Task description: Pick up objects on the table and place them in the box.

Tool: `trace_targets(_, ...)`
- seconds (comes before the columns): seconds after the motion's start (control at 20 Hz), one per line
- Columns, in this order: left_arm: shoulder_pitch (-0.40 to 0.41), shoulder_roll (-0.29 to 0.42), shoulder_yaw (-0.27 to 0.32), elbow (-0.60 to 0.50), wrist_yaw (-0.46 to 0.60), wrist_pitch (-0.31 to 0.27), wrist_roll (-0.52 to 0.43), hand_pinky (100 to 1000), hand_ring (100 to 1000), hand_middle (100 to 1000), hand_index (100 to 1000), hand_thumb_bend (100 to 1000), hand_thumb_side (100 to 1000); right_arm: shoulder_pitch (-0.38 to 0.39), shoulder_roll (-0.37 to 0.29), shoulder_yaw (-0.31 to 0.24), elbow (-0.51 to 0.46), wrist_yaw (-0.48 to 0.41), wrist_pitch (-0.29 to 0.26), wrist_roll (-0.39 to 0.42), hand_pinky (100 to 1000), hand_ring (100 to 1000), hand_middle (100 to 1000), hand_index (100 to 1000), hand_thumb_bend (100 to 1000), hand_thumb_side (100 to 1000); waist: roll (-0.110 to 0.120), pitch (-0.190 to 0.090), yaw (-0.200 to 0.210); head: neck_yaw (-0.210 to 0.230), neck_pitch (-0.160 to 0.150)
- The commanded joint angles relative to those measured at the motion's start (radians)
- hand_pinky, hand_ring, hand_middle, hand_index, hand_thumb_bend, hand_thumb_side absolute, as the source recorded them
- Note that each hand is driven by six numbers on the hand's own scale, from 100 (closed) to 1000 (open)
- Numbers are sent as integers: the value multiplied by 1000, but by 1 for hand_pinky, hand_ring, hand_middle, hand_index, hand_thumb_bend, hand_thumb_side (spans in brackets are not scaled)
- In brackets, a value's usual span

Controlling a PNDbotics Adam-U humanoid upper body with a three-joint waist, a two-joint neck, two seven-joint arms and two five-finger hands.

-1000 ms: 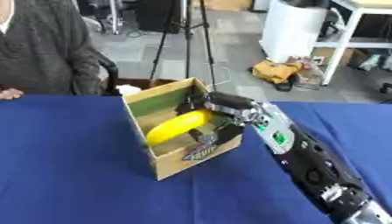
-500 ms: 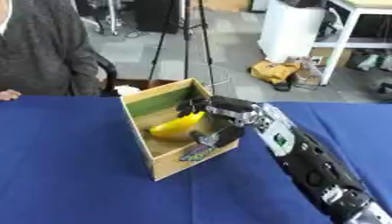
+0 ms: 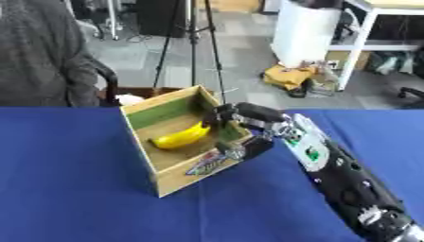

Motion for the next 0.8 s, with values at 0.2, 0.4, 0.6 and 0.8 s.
trace_targets(0.2,13,35,35,-4,-11,-1,28,544,636,510,701,273,1000,59,-70,-51,-164,-111,60,-95,455,622,678,731,100,370,13,-42,-83,66,17)
trace_targets(0.4,28,39,56,-1,-21,-1,50,543,636,512,701,274,1000,134,-95,-53,-266,-174,93,-158,396,551,594,668,100,371,22,-52,-158,114,23)
trace_targets(0.6,36,41,66,4,-28,1,62,543,637,512,701,275,1000,236,-142,-50,-400,-369,130,-177,381,530,564,660,100,422,32,-64,-231,157,25)
trace_targets(0.8,51,38,73,13,-38,1,67,543,638,512,699,273,1000,345,-158,-97,-535,-549,188,-120,384,534,573,678,100,484,45,-75,-280,192,24)
